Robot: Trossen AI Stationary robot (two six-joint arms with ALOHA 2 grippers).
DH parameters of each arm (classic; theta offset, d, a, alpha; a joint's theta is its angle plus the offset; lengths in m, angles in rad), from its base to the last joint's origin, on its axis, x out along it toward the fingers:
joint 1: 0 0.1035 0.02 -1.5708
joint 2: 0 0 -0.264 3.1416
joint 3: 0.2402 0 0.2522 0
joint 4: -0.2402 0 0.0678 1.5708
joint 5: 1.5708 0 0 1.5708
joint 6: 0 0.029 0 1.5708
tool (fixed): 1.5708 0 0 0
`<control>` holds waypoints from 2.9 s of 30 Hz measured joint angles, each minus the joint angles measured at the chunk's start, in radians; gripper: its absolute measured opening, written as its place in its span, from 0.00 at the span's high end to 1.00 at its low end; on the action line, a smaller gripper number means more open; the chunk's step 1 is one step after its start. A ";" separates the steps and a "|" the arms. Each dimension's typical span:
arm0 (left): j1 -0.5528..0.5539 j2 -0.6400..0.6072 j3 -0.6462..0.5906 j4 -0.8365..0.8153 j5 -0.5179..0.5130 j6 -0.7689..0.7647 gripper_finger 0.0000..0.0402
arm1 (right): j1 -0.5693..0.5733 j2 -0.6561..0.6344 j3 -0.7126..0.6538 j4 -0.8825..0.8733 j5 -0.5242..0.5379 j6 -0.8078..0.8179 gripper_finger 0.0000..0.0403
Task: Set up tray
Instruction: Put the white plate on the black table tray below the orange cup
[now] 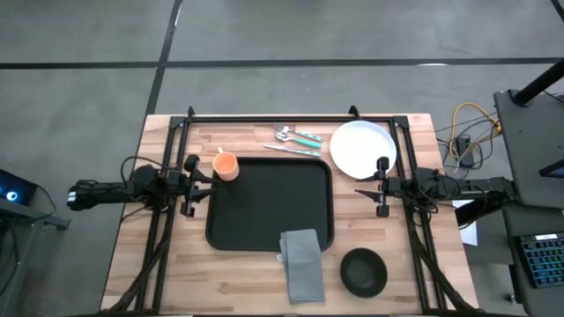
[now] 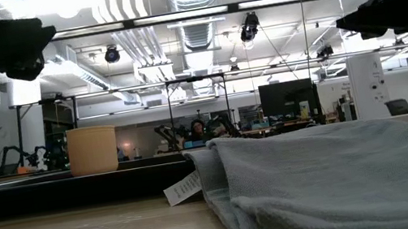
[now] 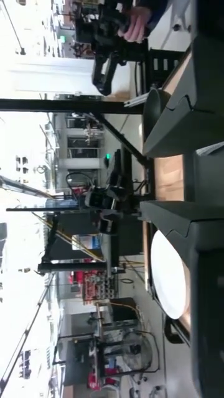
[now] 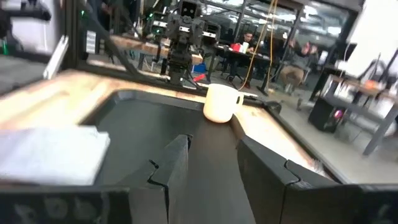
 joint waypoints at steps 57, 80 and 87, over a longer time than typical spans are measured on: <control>0.000 0.037 0.000 -0.020 0.000 -0.011 0.74 | -0.002 0.172 0.234 -0.289 0.128 0.254 0.68; 0.000 0.050 0.000 -0.029 0.000 -0.011 0.74 | -0.005 0.887 0.397 -0.419 0.426 0.359 0.68; 0.000 0.050 0.000 -0.030 0.000 -0.011 0.74 | -0.059 0.992 0.410 -0.419 0.441 0.384 0.68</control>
